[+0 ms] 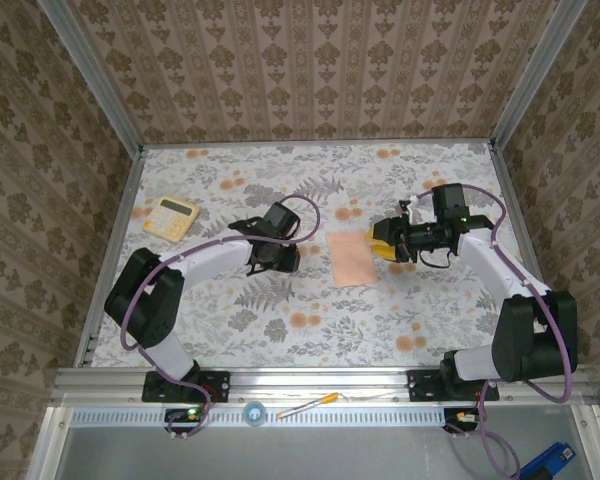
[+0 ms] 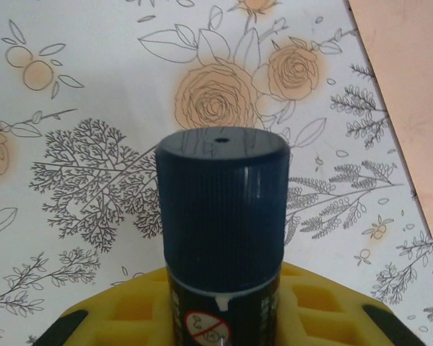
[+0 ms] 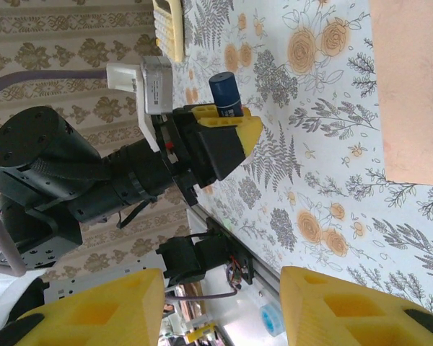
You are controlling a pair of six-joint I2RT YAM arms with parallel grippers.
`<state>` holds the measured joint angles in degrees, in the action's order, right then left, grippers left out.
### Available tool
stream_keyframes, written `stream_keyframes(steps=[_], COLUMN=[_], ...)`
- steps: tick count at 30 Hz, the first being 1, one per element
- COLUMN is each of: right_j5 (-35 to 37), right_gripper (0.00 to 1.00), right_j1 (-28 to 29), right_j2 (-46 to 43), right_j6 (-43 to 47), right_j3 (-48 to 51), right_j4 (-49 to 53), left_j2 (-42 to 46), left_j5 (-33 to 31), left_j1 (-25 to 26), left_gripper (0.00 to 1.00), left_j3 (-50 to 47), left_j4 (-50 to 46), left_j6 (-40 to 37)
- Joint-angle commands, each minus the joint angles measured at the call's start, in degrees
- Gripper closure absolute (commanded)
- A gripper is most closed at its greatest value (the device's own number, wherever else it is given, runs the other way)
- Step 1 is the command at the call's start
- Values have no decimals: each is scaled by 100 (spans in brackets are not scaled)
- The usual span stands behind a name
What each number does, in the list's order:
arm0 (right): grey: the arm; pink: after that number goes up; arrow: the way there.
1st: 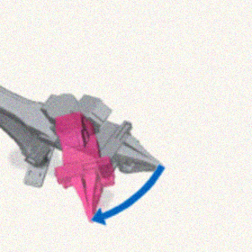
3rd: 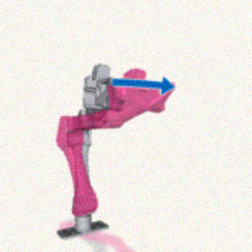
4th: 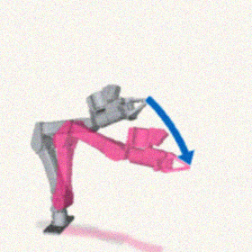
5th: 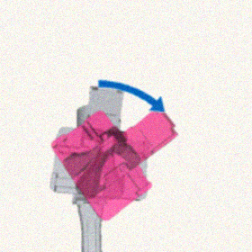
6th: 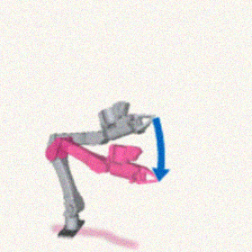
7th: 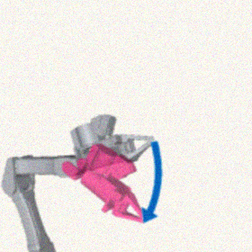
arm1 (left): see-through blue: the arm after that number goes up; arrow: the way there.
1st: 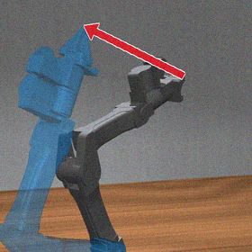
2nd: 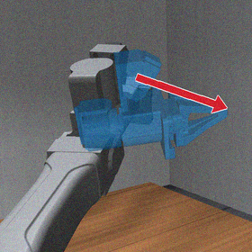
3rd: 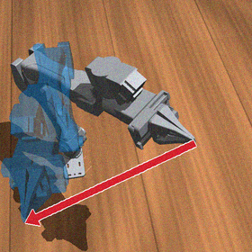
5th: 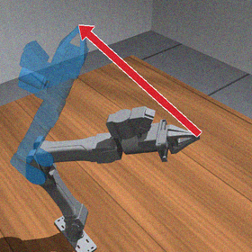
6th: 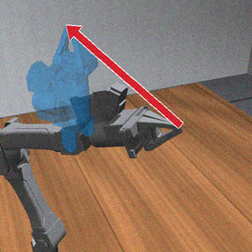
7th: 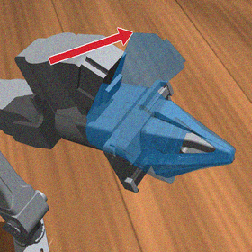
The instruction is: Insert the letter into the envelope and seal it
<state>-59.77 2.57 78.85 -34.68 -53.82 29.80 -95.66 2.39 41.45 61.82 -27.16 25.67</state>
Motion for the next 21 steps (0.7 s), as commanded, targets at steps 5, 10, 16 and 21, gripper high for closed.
stream_keyframes(steps=[5,10,16,21], right_j5=[37,44,55,68], right_gripper=[53,53,53,53], right_j1=[-81,-107,-149,-169], right_j2=[-161,-177,-186,-150], right_j6=[61,75,109,135], right_j3=[168,240,263,258], right_j4=[8,8,48,70], left_j2=[-240,-490,-741,-820], left_j5=[-272,-212,-213,-239], left_j1=[-106,-139,-143,-148], left_gripper=[100,100,96,90], left_j3=[416,533,624,634], left_j4=[-338,-318,-225,-193], left_j6=[333,377,448,466])
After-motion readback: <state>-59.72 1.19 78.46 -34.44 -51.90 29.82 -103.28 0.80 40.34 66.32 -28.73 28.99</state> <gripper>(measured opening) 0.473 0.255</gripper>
